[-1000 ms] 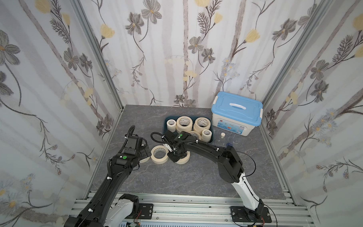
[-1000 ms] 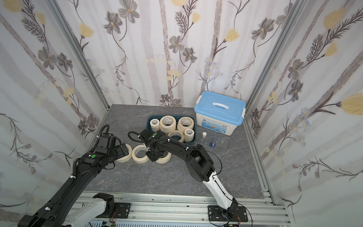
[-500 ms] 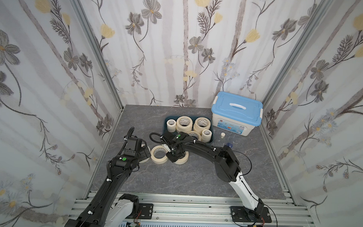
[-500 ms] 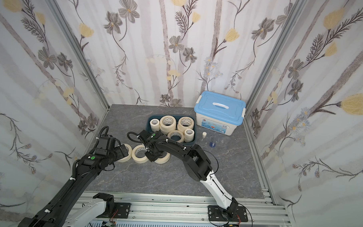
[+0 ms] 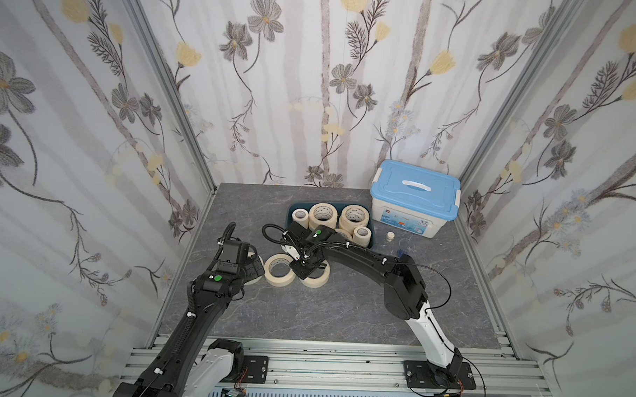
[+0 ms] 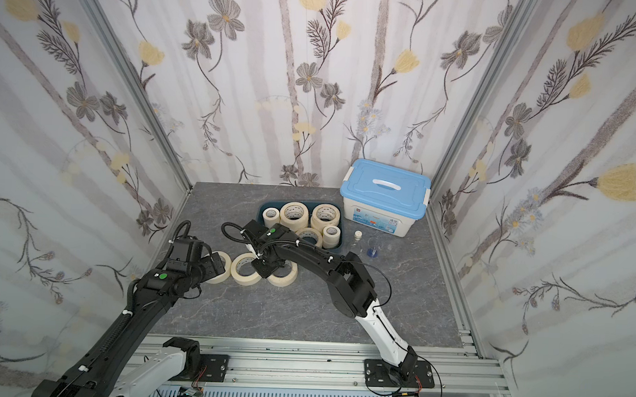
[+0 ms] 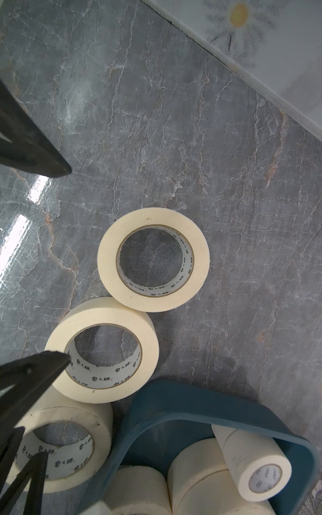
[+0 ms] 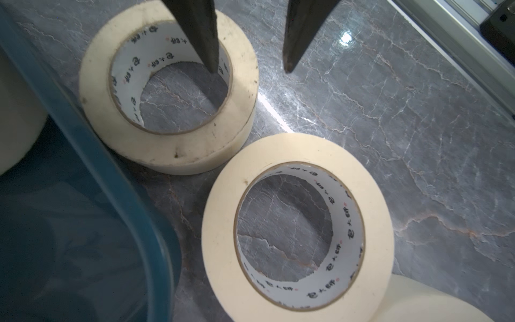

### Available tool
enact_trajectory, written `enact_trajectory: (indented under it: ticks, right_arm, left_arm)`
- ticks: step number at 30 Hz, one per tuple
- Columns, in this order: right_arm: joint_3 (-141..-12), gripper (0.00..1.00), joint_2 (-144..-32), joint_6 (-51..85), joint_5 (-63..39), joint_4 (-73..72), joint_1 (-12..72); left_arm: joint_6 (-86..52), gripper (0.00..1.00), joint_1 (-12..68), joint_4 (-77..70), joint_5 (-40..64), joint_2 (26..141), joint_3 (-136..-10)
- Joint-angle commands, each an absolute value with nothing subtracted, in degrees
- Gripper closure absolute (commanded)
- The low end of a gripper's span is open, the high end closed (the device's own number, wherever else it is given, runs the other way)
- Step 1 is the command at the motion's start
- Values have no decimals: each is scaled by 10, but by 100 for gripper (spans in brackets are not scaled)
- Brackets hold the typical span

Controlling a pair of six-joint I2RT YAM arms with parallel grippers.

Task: Take out the art tape in the storage box
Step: Place the art tape at the center of the board, then pick up the art tape from the storage box.

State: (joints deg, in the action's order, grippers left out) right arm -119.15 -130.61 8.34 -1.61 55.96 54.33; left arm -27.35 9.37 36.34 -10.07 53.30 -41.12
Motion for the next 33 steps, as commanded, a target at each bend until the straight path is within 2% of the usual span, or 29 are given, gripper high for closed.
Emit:
enact_trajectory:
  ticks: [1, 6, 15, 33]
  right_arm:
    - [-1181, 57, -1279, 87, -25, 567, 541]
    - [-1164, 54, -1241, 90, -39, 567, 530]
    - [-1200, 42, -1231, 51, -25, 569, 464]
    - [-1444, 33, -1395, -11, 19, 571, 396]
  left_arm:
    - [-284, 0, 93, 351, -87, 532, -412]
    - [-264, 0, 93, 339, -56, 534, -426]
    - [-248, 0, 93, 319, -5, 563, -450]
    - [-243, 0, 93, 321, 8, 590, -453]
